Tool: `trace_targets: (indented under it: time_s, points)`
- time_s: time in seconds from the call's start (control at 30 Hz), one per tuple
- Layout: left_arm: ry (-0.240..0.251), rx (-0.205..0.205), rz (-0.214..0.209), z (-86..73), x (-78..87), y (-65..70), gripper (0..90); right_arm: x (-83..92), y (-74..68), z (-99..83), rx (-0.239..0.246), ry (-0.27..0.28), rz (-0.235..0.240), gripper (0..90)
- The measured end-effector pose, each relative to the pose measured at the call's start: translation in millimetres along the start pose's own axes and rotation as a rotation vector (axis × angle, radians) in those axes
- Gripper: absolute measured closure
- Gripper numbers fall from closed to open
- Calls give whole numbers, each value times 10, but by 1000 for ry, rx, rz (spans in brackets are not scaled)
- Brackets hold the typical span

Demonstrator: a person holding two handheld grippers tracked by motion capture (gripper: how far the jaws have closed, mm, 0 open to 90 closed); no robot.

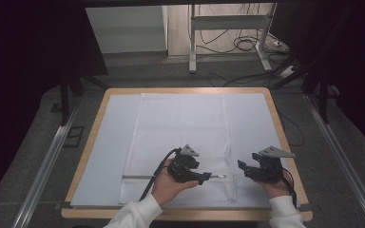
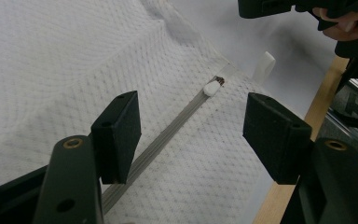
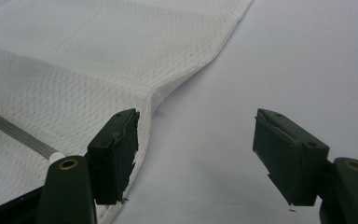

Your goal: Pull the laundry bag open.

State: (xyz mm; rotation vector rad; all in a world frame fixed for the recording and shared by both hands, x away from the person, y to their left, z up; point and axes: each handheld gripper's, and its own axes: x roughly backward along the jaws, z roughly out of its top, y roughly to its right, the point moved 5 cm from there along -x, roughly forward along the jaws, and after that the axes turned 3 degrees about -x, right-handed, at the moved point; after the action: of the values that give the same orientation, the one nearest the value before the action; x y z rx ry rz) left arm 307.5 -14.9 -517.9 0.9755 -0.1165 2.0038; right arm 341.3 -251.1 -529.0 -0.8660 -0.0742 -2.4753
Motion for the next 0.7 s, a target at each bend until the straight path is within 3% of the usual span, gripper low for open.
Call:
trace_targets:
  time_s: [0.47, 0.7]
  points:
    - [-13, 57, -62, 20, -152, 67, 395, 4, 9, 2, 5, 3, -14, 302]
    - [-26, 90, -108, 36, -246, 102, 466, 4, 1, 1, 9, 3, -17, 302]
